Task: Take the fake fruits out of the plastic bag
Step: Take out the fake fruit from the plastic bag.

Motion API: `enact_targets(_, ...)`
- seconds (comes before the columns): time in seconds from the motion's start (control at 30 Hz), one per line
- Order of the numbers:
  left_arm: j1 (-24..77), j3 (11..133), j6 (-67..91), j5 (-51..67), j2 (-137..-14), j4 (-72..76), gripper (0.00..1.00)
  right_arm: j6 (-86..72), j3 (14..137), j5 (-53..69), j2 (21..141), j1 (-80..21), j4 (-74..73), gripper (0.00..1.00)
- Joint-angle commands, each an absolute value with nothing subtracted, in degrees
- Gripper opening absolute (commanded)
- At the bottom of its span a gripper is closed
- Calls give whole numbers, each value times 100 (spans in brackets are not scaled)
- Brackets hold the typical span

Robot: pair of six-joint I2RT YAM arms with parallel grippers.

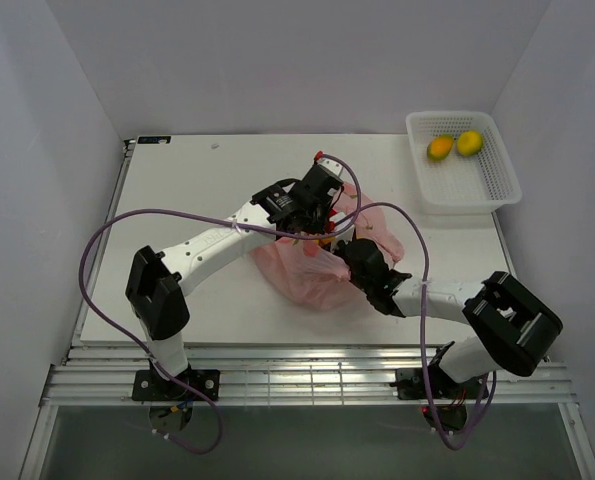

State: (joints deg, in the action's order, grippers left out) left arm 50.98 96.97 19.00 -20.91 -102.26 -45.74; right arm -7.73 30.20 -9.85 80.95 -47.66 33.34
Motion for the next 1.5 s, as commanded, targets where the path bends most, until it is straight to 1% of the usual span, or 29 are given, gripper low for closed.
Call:
enact_targets(0.0, 5098, 9642, 1960, -1960, -9888, -4438, 0, -685, 3331, -1142, 8366, -4799, 3700, 90)
enact_targets(0.13, 5098, 9624, 1969, -2013, -9905, -4412, 0, -808, 3358, -1256, 8595, -4790, 3578, 90)
enact_targets(0.3, 5098, 9580, 1969, -2074, -9923, -4412, 0, -1010, 3129, -1582, 8525, -4790, 3419, 90)
enact_targets(0.43, 5098, 9554, 1960, -2048, -9914, -4377, 0, -1011, 3094, -1582, 8525, -4799, 3375, 96)
enact_targets(0.6, 5098, 9519, 1951, -2030, -9888, -4342, 0, -1028, 3217, -1547, 8762, -4790, 3270, 96)
enact_targets(0.7, 5098, 9422, 1951, -2030, -9835, -4280, 0, -1046, 3243, -1547, 8789, -4790, 3270, 100)
enact_targets(0.73, 5106, 9404, 1951, -2030, -9809, -4263, 0, -1037, 3252, -1564, 8746, -4790, 3261, 90)
enact_targets(0.8, 5098, 9361, 1951, -2039, -9791, -4236, 0, -1028, 3208, -1556, 8675, -4790, 3313, 73)
enact_targets(0.83, 5098, 9352, 1951, -2048, -9774, -4228, 0, -1037, 3208, -1599, 8596, -4790, 3305, 66)
enact_targets(0.93, 5098, 9308, 1951, -2074, -9747, -4192, 0, -993, 3190, -1644, 8307, -4790, 3217, 58)
enact_targets(1.03, 5098, 9273, 1951, -2171, -9747, -4175, 0, -1002, 3208, -1425, 7799, -4799, 2936, 52)
enact_targets(1.1, 5098, 9264, 1951, -2197, -9747, -4166, 0, -1028, 3234, -1293, 7464, -4790, 2578, 51)
enact_targets(1.23, 5080, 9237, 2021, -2285, -9738, -4149, 0, -1046, 3418, -1222, 6358, -4790, 1690, 52)
enact_targets(1.3, 5063, 9211, 2030, -2276, -9729, -4087, 0, -994, 3576, -1327, 6083, -4790, 1268, 52)
enact_targets(1.33, 5054, 9211, 2030, -2285, -9729, -4070, 0, -958, 3786, -1397, 5873, -4790, 778, 50)
enact_targets(1.47, 5010, 9229, 2048, -2382, -9721, -4052, 0, -940, 4227, -1819, 5406, -4755, 10, 48)
